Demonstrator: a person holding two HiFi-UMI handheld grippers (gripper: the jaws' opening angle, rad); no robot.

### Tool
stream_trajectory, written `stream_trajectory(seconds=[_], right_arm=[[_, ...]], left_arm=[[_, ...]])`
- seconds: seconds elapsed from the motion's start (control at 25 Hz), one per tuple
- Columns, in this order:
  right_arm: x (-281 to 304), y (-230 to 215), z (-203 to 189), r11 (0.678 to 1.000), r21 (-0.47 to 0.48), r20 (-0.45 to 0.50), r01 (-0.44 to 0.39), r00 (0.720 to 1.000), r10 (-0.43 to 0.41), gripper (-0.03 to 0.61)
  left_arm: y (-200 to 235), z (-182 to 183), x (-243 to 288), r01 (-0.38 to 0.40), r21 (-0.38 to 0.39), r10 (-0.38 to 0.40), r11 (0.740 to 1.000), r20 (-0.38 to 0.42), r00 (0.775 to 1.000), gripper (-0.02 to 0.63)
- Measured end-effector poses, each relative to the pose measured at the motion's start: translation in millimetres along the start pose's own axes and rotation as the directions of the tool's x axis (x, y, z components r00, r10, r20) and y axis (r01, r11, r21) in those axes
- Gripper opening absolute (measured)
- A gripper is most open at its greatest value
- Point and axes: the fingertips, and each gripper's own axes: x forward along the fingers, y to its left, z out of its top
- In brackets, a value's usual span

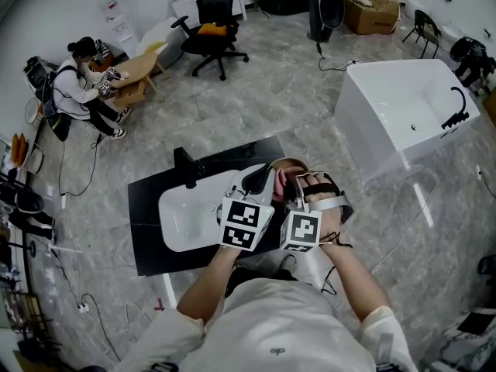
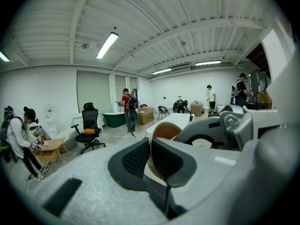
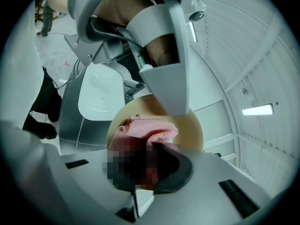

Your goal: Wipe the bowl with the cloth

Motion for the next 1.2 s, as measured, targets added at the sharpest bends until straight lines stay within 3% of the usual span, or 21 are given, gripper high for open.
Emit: stream_trajectory(seconds=[0.44,0.68,0.84,0.96,1.2], right_arm=[[-4.4,-28.1,-1.8,0.991,0.02,-0.04,0.134,0.99,-0.133,0.015],[0.0,-9.0,8.6,0.995,0.044,-0.023,0.088,0.996,-0.087,0.015],[-1.2,10.5,25.4,0.999,0.034,0.028,0.042,0.999,-0.043,0.015],[-4.6,18.3,38.0,0.999,0.038,0.062,0.018,0.998,-0.021,0.015],[-2.0,16.3,20.9,0.999,0.02,0.026,0.038,0.999,-0.039,0.015]], left_arm=[[-7.4,-1.5,-6.4,0.028,-0.001,-0.028,1.0,-0.004,1.0,0.026],[0.6,-9.2,-11.0,0.016,-0.018,-0.017,1.0,-0.011,1.0,0.026],[2.2,-10.0,-9.4,0.016,-0.054,-0.017,0.998,-0.007,1.0,0.026],[1.4,-11.4,-8.9,0.02,-0.039,-0.021,0.999,-0.011,1.0,0.026],[1.6,-8.3,-11.3,0.01,-0.044,-0.01,0.999,0.0,1.0,0.026]])
